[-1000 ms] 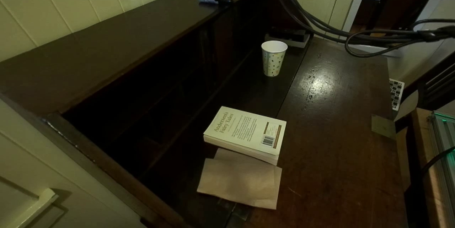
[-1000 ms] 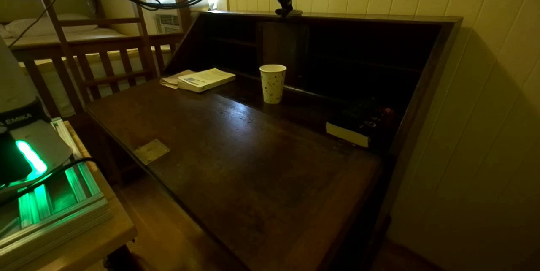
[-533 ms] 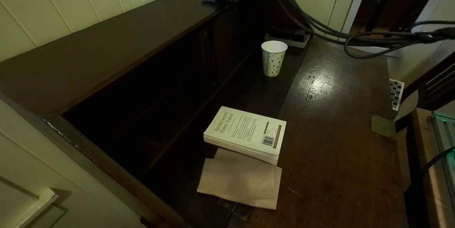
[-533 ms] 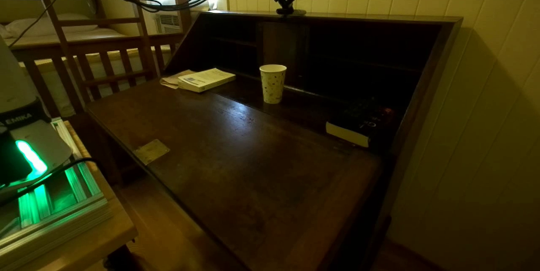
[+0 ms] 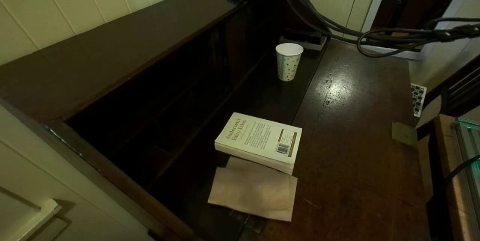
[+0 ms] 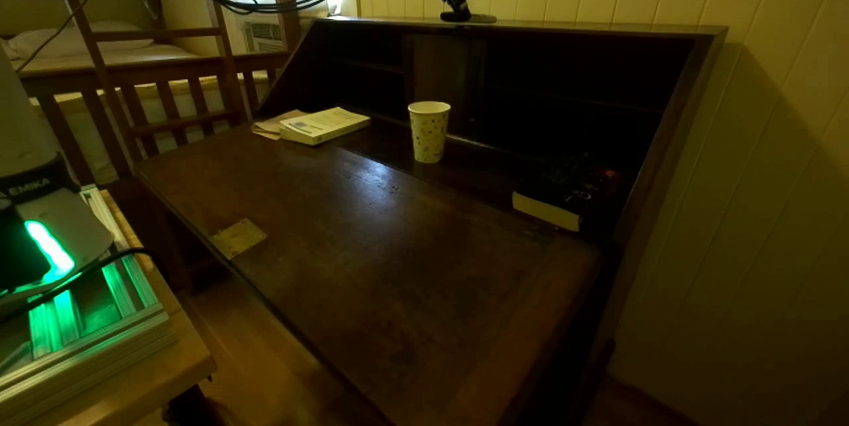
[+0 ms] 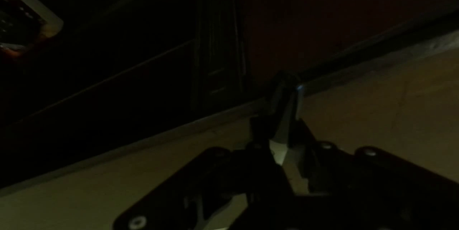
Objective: Pick up the marker and put it on the paper cup
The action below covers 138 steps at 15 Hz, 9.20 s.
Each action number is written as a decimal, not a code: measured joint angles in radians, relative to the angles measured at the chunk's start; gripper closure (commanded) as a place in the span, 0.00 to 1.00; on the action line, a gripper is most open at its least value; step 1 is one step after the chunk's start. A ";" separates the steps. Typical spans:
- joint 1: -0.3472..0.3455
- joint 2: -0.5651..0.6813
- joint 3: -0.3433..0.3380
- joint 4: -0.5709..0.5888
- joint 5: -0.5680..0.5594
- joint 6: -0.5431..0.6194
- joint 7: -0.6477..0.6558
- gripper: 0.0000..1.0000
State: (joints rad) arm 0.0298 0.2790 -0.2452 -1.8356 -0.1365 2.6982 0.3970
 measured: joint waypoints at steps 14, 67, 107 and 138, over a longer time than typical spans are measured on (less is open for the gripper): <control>0.047 -0.224 0.045 -0.112 -0.285 -0.293 0.528 0.94; -0.056 -0.078 0.107 -0.227 -0.498 -0.447 0.925 0.94; -0.021 0.003 0.105 -0.167 -0.551 -0.508 0.925 0.05; -0.100 -0.216 0.101 -0.276 -0.418 -0.387 0.414 0.00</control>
State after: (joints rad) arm -0.0699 0.0629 -0.1445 -2.1118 -0.5544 2.3116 0.8105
